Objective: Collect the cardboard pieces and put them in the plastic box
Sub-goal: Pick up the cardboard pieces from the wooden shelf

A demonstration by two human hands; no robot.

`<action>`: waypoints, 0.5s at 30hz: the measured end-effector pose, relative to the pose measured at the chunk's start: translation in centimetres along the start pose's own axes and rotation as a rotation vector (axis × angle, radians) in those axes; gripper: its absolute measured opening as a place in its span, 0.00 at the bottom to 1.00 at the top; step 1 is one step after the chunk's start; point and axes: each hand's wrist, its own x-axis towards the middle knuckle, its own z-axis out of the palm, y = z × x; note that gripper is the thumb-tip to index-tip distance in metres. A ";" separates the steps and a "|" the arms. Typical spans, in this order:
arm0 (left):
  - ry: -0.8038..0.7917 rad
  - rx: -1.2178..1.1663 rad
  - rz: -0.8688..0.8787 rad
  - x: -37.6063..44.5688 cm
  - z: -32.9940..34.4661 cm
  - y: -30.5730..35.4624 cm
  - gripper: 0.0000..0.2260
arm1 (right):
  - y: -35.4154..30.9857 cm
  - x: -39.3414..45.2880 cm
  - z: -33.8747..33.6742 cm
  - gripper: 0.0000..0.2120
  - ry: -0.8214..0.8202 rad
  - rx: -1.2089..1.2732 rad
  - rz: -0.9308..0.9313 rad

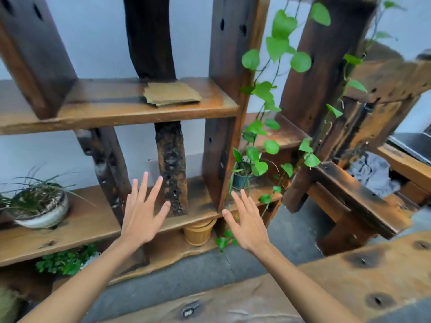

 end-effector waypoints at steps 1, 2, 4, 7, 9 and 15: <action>0.021 -0.008 -0.004 0.8 -0.6 0.1 0.31 | -0.5 1.3 -0.2 0.32 -0.003 -0.002 -0.034; 0.045 -0.012 0.002 1.6 -1.1 0.2 0.31 | -1.0 2.5 -0.6 0.32 -0.003 -0.002 -0.067; 0.109 -0.016 0.017 3.3 -2.4 0.6 0.31 | -1.9 5.1 -1.3 0.31 -0.006 0.015 -0.128; 0.223 -0.061 0.037 6.8 -5.1 2.2 0.32 | -3.9 9.7 -3.5 0.31 0.003 0.070 -0.227; 0.300 -0.090 0.063 8.9 -7.0 3.5 0.32 | -5.1 12.1 -5.0 0.31 0.008 0.127 -0.273; 0.439 -0.263 0.021 14.9 -13.1 7.6 0.27 | -9.7 18.9 -10.8 0.23 0.082 0.412 -0.395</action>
